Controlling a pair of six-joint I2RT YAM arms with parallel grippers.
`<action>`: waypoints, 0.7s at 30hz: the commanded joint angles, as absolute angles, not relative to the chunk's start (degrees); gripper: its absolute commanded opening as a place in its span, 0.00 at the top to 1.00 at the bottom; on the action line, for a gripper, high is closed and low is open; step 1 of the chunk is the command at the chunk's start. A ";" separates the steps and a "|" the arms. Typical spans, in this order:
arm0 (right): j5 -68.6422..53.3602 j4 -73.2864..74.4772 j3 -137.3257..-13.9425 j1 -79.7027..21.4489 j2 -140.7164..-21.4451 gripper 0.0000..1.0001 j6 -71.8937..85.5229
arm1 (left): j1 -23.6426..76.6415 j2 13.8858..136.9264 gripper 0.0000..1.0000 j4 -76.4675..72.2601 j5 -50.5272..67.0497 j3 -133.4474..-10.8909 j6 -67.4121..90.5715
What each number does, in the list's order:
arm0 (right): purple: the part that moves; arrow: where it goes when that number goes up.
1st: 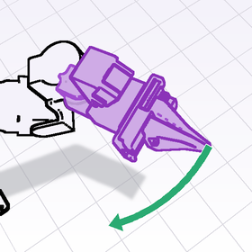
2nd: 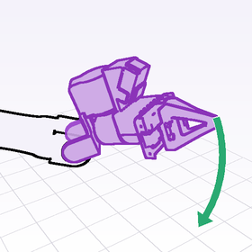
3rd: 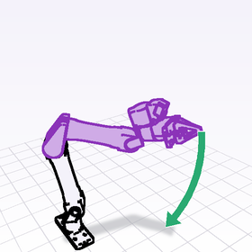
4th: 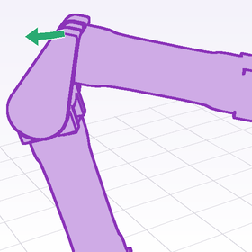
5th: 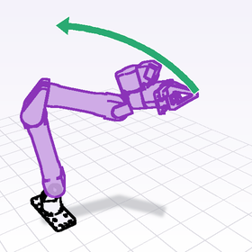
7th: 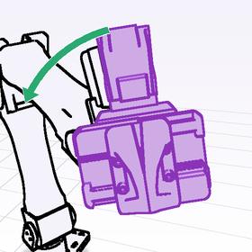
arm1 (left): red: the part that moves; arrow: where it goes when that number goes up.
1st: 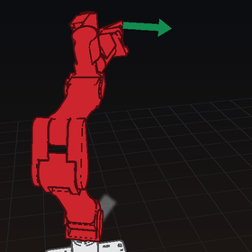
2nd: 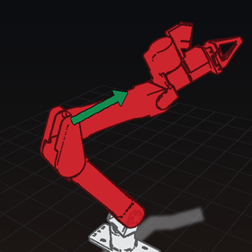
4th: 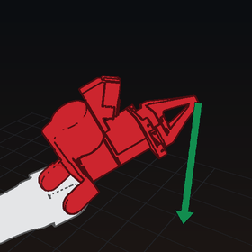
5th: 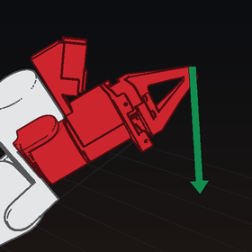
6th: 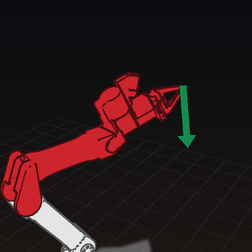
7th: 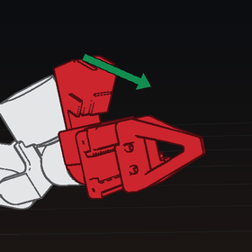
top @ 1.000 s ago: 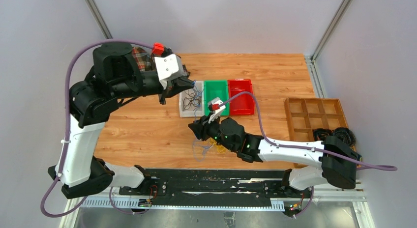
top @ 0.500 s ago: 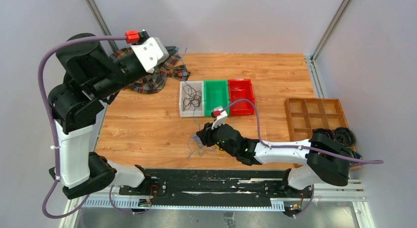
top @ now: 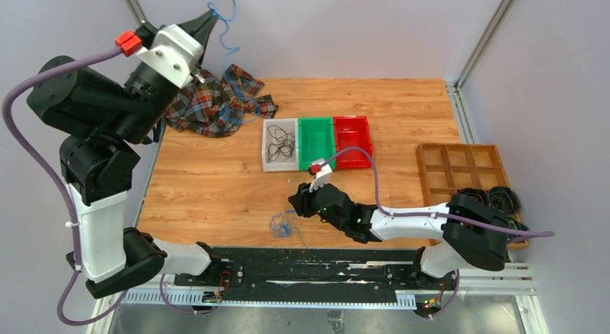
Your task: Untangle the cables
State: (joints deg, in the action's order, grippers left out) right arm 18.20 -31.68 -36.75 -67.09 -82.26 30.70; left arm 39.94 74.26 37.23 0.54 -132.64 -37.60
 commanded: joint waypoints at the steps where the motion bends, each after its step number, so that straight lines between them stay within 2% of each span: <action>1: 19.18 -31.38 -35.05 -66.36 -83.28 0.65 32.05 | 40.46 74.62 1.00 27.31 -3.13 -134.53 -40.55; 5: 19.98 -30.89 -34.85 -66.36 -81.90 0.65 31.73 | 40.43 73.38 1.00 30.37 -2.25 -130.62 -40.11; 11: 22.87 -27.96 -35.15 -66.32 -77.05 0.63 29.96 | 40.46 68.18 0.99 28.73 -3.04 -114.22 -39.89; 16: 28.91 -21.59 -35.58 -63.56 -68.17 0.57 27.67 | 40.47 67.40 1.00 27.71 -2.23 -106.48 -38.35; 21: 32.06 -14.64 -35.37 -56.33 -58.10 0.45 27.41 | 40.43 69.02 0.99 25.37 1.85 -101.09 -37.23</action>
